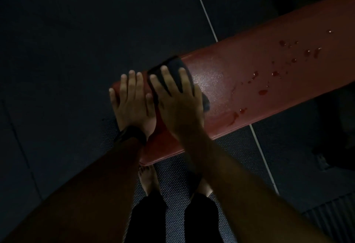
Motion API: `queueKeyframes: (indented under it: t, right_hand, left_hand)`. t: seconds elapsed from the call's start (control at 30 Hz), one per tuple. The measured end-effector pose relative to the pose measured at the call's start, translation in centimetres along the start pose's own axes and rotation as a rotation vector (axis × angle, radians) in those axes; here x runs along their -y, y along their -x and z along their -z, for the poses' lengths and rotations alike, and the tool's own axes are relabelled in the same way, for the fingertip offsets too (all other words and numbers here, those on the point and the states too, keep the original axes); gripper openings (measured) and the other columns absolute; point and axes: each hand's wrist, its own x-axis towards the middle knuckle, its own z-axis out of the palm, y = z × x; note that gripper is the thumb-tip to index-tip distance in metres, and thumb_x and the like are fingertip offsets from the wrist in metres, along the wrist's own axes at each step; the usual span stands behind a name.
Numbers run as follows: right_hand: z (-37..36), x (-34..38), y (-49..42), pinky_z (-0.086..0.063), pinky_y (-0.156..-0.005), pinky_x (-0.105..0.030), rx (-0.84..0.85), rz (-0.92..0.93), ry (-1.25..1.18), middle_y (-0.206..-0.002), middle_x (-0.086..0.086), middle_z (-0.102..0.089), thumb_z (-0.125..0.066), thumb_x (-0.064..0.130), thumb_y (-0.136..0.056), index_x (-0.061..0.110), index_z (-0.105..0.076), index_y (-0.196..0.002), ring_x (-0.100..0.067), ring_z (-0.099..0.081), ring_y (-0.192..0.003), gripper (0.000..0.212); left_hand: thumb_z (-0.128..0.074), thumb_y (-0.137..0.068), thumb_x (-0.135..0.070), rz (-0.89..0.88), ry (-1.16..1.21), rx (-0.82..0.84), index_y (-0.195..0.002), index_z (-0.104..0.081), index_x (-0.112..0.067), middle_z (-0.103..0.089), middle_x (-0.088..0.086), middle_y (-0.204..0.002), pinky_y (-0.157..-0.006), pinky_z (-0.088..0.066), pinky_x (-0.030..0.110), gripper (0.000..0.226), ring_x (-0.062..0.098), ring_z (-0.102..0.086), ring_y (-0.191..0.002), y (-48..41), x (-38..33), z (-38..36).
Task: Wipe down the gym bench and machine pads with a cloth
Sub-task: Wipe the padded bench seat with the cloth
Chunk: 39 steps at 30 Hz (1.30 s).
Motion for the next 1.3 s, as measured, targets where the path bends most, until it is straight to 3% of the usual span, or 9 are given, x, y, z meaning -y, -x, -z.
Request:
queueKeyframes:
  t: [0.1,0.23,0.33,0.6,0.77,0.87,1.0,1.13,1.3]
  right_hand:
    - [0.8,-4.4,-4.4,-0.043,-0.1,-0.055,0.08,0.15,0.05,-0.166,0.001,-0.028,-0.044,0.041,-0.101,0.038,-0.031,-0.157,-0.035,-0.028,-0.15,0.057]
    - [1.9,-7.5,-2.6,-0.038,-0.105,-0.056,0.007,-0.497,-0.014,-0.169,0.004,-0.015,-0.047,0.041,-0.101,0.039,-0.021,-0.16,-0.033,-0.017,-0.154,0.064]
    - [1.1,-3.7,1.8,-0.044,-0.1,-0.058,-0.073,-0.606,0.044,-0.167,-0.001,-0.024,-0.057,0.034,-0.097,0.032,-0.028,-0.159,-0.039,-0.027,-0.15,0.068]
    - [0.3,-4.0,-1.8,-0.047,-0.094,-0.056,0.007,0.209,0.06,-0.162,-0.003,-0.037,-0.041,0.041,-0.099,0.034,-0.04,-0.153,-0.038,-0.038,-0.145,0.055]
    - [1.9,-8.2,0.0,-0.039,-0.103,-0.055,-0.036,-0.53,-0.019,-0.169,0.004,-0.017,-0.052,0.041,-0.098,0.038,-0.023,-0.159,-0.034,-0.02,-0.153,0.067]
    - [0.5,-2.9,5.1,-0.045,-0.095,-0.056,-0.132,-0.653,-0.009,-0.166,0.0,-0.029,-0.06,0.034,-0.095,0.033,-0.034,-0.156,-0.038,-0.032,-0.147,0.066]
    - [-0.5,2.1,6.3,-0.049,-0.093,-0.056,-0.077,-0.383,-0.075,-0.163,-0.001,-0.034,-0.051,0.036,-0.098,0.034,-0.04,-0.154,-0.038,-0.037,-0.145,0.057]
    - [-0.3,-4.7,2.2,-0.048,-0.092,-0.055,-0.075,0.052,0.049,-0.159,-0.001,-0.042,-0.051,0.038,-0.1,0.036,-0.047,-0.15,-0.036,-0.042,-0.142,0.05]
    - [0.9,-7.6,4.3,-0.042,-0.1,-0.058,-0.099,-0.634,0.001,-0.167,0.002,-0.024,-0.054,0.04,-0.096,0.037,-0.031,-0.157,-0.036,-0.025,-0.15,0.066]
  left_hand:
    - [-0.013,-0.105,-0.043,-0.002,0.0,-0.024,-0.16,-0.025,-0.014,-0.022,0.005,-0.168,-0.126,-0.001,0.053,0.064,0.022,-0.012,-0.156,-0.1,0.0,-0.1]
    - [-0.021,-0.104,-0.039,-0.003,-0.002,-0.031,-0.16,-0.028,-0.013,-0.025,0.006,-0.167,-0.125,-0.003,0.054,0.062,0.024,-0.015,-0.156,0.0,-0.2,0.1]
    - [-0.022,-0.104,-0.038,-0.007,-0.009,-0.039,-0.159,-0.029,-0.012,-0.026,0.007,-0.167,-0.125,-0.004,0.055,0.061,0.025,-0.016,-0.155,-0.1,-0.3,0.1]
    - [-0.022,-0.104,-0.039,-0.016,-0.013,-0.072,-0.158,-0.032,-0.012,-0.028,0.008,-0.166,-0.125,-0.005,0.054,0.061,0.024,-0.018,-0.155,-0.1,-0.2,-0.3]
    - [-0.023,-0.104,-0.039,-0.001,-0.022,-0.049,-0.159,-0.029,-0.013,-0.026,0.006,-0.167,-0.125,-0.002,0.054,0.062,0.023,-0.015,-0.156,0.0,-0.2,-0.2]
    - [-0.02,-0.105,-0.04,-0.008,-0.014,-0.045,-0.16,-0.028,-0.013,-0.025,0.006,-0.167,-0.125,-0.002,0.055,0.061,0.023,-0.014,-0.156,-0.1,-0.2,-0.1]
    - [-0.017,-0.106,-0.042,-0.02,-0.018,-0.049,-0.16,-0.028,-0.012,-0.025,0.007,-0.167,-0.125,-0.003,0.055,0.063,0.024,-0.014,-0.156,0.0,0.1,-0.3]
    - [-0.019,-0.105,-0.041,-0.017,-0.016,-0.049,-0.16,-0.028,-0.012,-0.025,0.007,-0.167,-0.125,-0.003,0.055,0.062,0.024,-0.015,-0.156,0.0,-0.1,-0.3]
    - [-0.021,-0.103,-0.037,0.002,-0.033,0.006,-0.161,-0.023,-0.013,-0.021,0.006,-0.168,-0.125,0.0,0.054,0.062,0.023,-0.01,-0.157,0.0,-0.5,0.4]
